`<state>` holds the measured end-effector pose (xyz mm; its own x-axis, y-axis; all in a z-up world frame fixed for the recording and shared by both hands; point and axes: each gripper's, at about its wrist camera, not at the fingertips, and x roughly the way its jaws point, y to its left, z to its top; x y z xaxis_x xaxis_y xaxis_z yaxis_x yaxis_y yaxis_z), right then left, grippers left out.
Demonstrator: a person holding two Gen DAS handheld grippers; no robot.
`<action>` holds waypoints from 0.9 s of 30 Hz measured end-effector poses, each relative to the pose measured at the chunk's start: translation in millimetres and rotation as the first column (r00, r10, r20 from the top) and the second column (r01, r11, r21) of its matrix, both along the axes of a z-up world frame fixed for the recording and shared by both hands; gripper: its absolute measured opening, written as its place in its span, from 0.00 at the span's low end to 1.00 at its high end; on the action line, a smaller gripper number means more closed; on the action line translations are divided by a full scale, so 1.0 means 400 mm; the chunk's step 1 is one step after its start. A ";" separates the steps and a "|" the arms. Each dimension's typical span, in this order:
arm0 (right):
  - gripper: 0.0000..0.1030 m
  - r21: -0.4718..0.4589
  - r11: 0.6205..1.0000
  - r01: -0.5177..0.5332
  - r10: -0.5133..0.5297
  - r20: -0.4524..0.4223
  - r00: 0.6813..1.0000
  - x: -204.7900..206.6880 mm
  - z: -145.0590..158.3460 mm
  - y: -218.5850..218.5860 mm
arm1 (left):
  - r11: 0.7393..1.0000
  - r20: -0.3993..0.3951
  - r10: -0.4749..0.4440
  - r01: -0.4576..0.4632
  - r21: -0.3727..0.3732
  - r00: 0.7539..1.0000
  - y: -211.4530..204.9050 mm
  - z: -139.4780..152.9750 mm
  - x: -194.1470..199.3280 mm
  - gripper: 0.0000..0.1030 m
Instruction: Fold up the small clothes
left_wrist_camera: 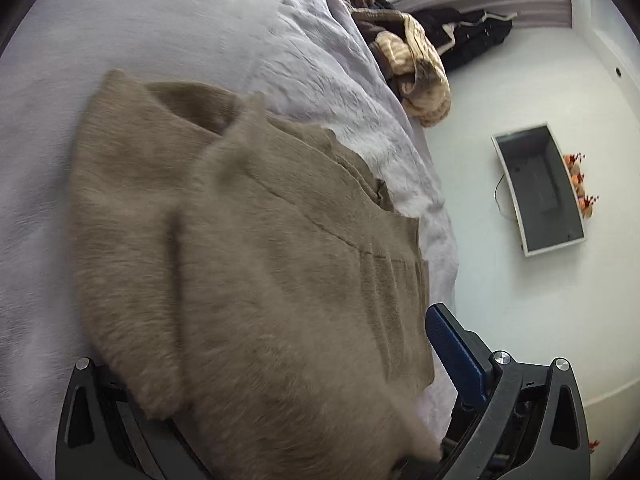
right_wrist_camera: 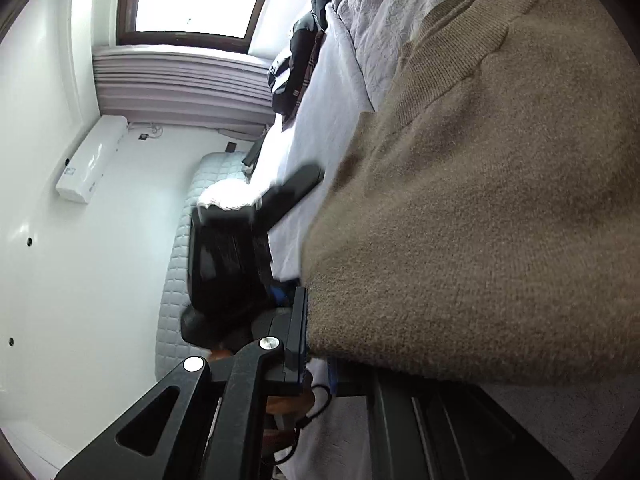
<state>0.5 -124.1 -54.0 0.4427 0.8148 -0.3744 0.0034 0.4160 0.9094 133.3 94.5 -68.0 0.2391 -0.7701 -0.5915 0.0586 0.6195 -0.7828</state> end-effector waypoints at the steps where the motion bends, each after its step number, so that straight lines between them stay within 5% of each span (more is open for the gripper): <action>1: 0.11 -0.020 1.000 -0.022 0.022 -0.012 1.000 -0.010 -0.008 -0.004 | 1.000 -0.002 -0.006 0.006 0.015 1.000 -0.017 -0.001 0.003 0.99; 3: 0.13 -0.076 0.994 -0.084 0.080 -0.063 0.995 -0.021 -0.018 -0.007 | 0.997 0.007 -0.007 0.006 0.076 1.000 -0.048 -0.003 0.008 0.99; 5: 0.14 -0.116 0.980 -0.158 0.147 -0.104 0.984 -0.033 -0.020 -0.013 | 0.990 0.028 -0.006 0.002 0.143 1.000 -0.066 -0.005 0.010 0.84; 7: 0.22 -0.182 0.958 -0.223 0.208 -0.097 0.973 -0.053 0.005 -0.033 | 0.962 0.028 -0.023 0.015 0.272 0.999 -0.084 -0.020 0.011 0.46; 8: 0.27 -0.221 0.949 -0.226 0.215 -0.076 0.974 -0.060 0.023 -0.047 | 0.951 0.026 -0.027 0.018 0.309 0.999 -0.089 -0.028 0.011 0.40; 9: 0.39 -0.265 0.944 -0.198 0.197 -0.032 0.980 -0.064 0.049 -0.074 | 0.950 0.033 -0.026 0.015 0.311 0.999 -0.087 -0.031 0.009 0.39; 11: 0.44 -0.301 0.949 -0.097 0.114 0.040 0.993 -0.054 0.083 -0.131 | 0.953 0.045 -0.007 -0.007 0.303 0.999 -0.081 -0.029 0.004 0.33; 12: 0.42 -0.321 0.946 -0.040 0.063 0.061 0.996 -0.040 0.092 -0.161 | 0.952 0.052 0.000 -0.016 0.305 0.999 -0.080 -0.025 0.002 0.30; 15: 0.11 -0.454 0.889 0.054 -0.024 0.071 0.997 0.032 0.086 -0.195 | 0.940 0.089 0.014 -0.043 0.339 0.996 -0.090 -0.001 -0.007 0.26; 20: 0.06 -0.630 0.776 -0.015 -0.033 -0.063 0.997 0.120 -0.028 -0.161 | 0.916 0.169 -0.004 -0.064 0.396 0.986 -0.115 0.065 -0.027 0.23; 24: 0.03 -0.694 0.720 -0.020 -0.002 -0.030 1.000 0.114 -0.039 -0.120 | 0.893 0.257 -0.068 -0.056 0.446 0.964 -0.169 0.143 -0.051 0.21; 26: 0.03 -0.658 0.753 -0.023 0.008 -0.027 1.000 0.110 -0.034 -0.129 | 0.879 0.308 -0.118 -0.045 0.475 0.944 -0.222 0.191 -0.066 0.21; 27: 0.03 -0.586 0.810 -0.021 0.002 -0.033 0.999 0.107 -0.029 -0.156 | 0.875 0.323 -0.136 -0.039 0.483 0.937 -0.246 0.209 -0.070 0.21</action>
<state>43.5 -186.4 -65.7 0.4161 0.4409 -0.7953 0.0182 0.8704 0.4920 105.2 -3.8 15.7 0.4599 -0.4310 -0.7764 0.3031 0.8980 -0.3190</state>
